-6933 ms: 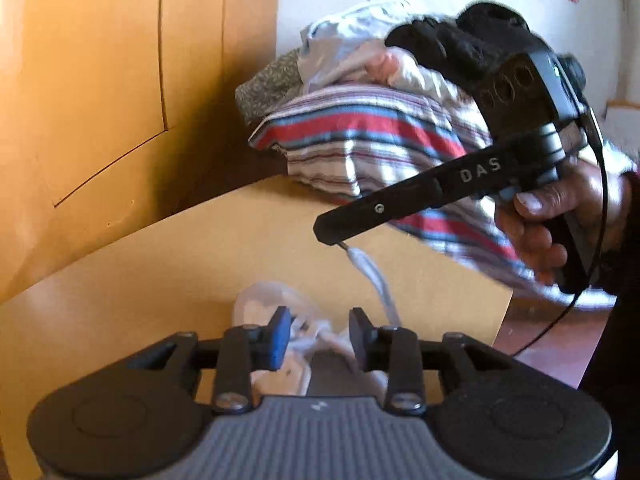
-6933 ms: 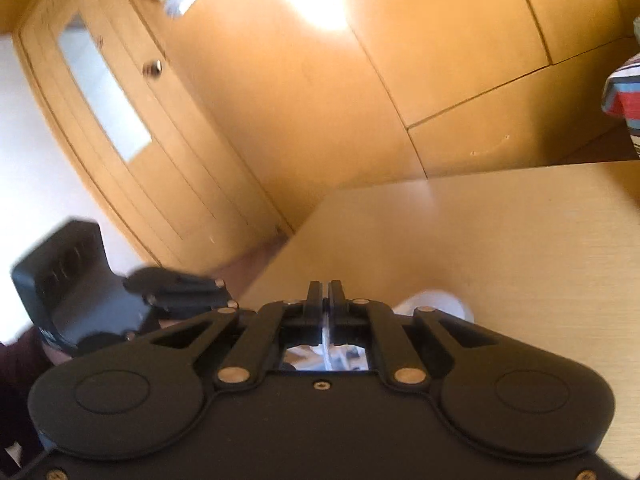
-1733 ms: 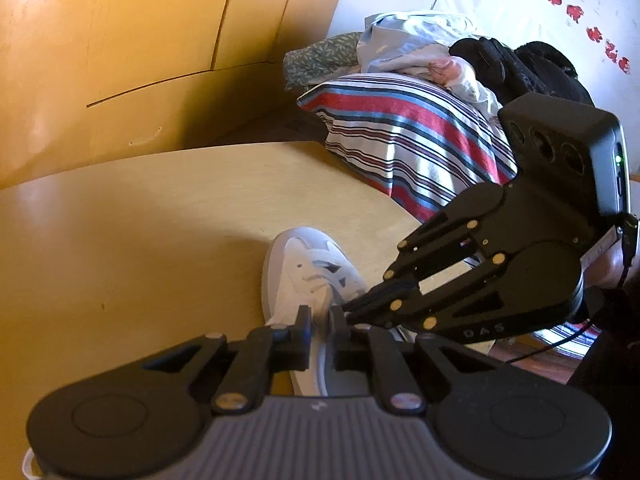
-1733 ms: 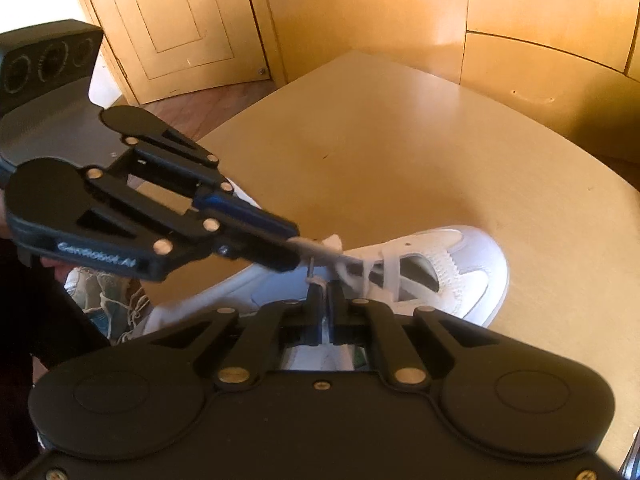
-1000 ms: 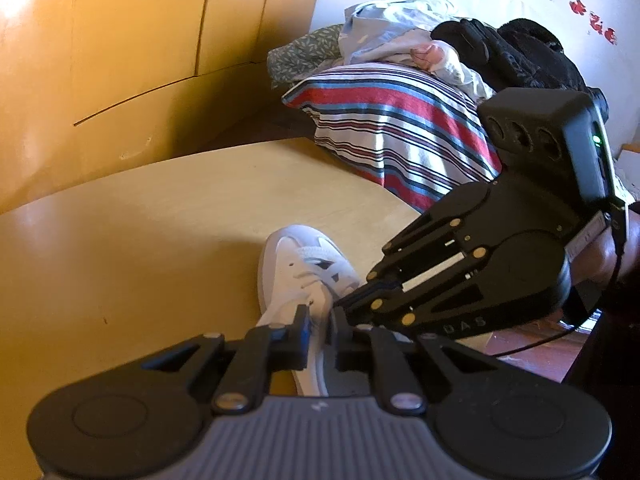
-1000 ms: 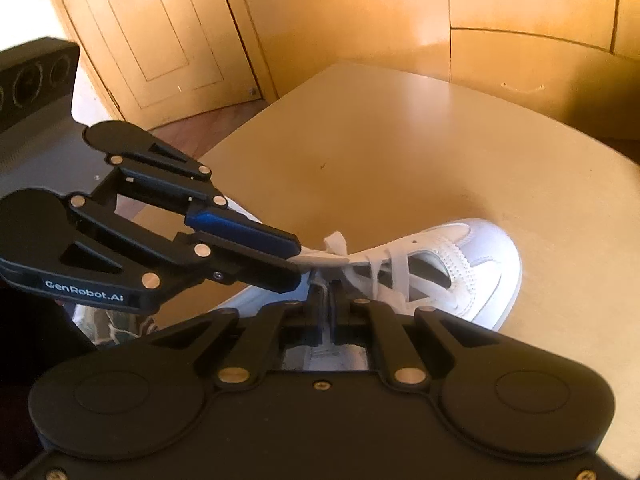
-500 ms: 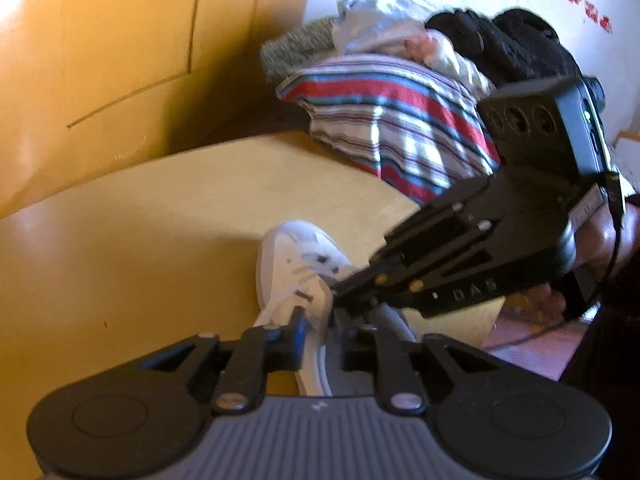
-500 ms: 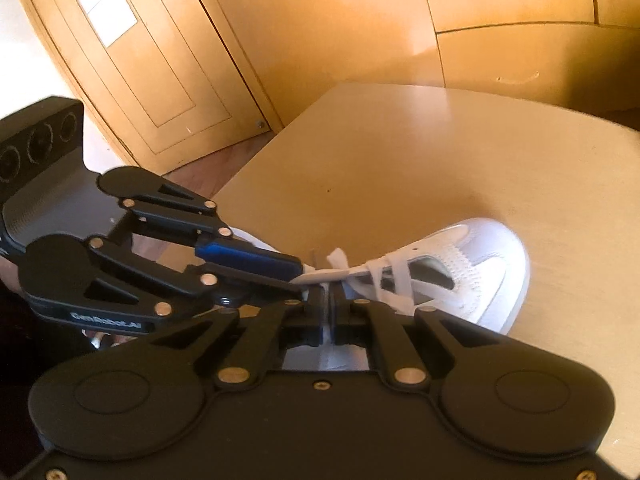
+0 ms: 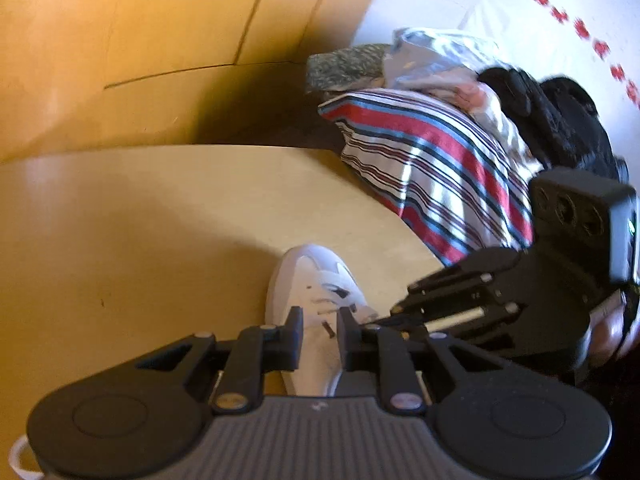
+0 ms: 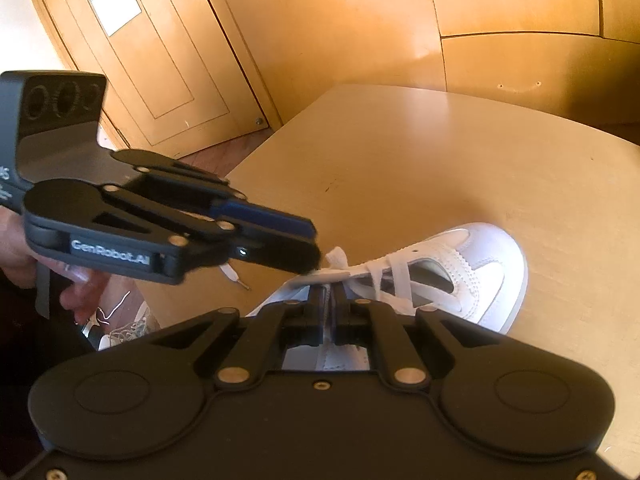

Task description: Lace up shoes with both hands

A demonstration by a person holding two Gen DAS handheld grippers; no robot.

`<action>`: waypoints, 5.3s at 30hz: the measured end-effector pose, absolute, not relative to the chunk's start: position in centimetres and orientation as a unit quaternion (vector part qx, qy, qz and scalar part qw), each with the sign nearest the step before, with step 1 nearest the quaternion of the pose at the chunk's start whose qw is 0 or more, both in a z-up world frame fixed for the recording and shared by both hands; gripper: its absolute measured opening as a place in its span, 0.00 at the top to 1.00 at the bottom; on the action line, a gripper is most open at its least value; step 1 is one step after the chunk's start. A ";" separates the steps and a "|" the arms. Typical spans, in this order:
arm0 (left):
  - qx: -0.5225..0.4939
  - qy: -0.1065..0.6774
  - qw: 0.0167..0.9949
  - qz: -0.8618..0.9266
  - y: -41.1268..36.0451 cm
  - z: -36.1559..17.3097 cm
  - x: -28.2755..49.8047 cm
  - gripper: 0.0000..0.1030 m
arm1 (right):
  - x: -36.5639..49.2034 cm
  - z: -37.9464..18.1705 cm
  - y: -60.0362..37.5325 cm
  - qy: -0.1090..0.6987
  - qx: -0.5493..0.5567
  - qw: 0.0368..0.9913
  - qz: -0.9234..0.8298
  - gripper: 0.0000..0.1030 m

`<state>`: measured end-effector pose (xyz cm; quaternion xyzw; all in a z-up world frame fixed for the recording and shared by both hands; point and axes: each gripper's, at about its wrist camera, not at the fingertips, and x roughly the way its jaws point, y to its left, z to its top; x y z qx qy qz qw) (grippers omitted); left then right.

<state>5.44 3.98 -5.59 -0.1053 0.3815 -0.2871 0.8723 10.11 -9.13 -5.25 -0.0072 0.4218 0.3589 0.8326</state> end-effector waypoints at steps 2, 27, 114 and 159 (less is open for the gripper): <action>-0.132 0.388 0.863 -0.294 4.2 -6.0 5.8 0.86 | 10.2 -5.3 -9.1 0.421 -0.009 0.833 0.359 0.95; 0.116 0.114 0.986 -0.036 11.2 8.8 -2.6 0.97 | 6.6 -4.2 -9.0 0.365 -0.158 0.874 0.278 0.50; 0.198 0.341 0.845 -0.362 -3.7 -3.7 2.0 0.99 | 5.8 -3.9 -12.2 0.394 -0.119 0.832 0.371 0.59; 0.123 0.311 0.863 -0.378 -2.9 -5.1 1.7 0.99 | 6.3 -4.9 -11.6 0.405 -0.123 0.824 0.376 0.53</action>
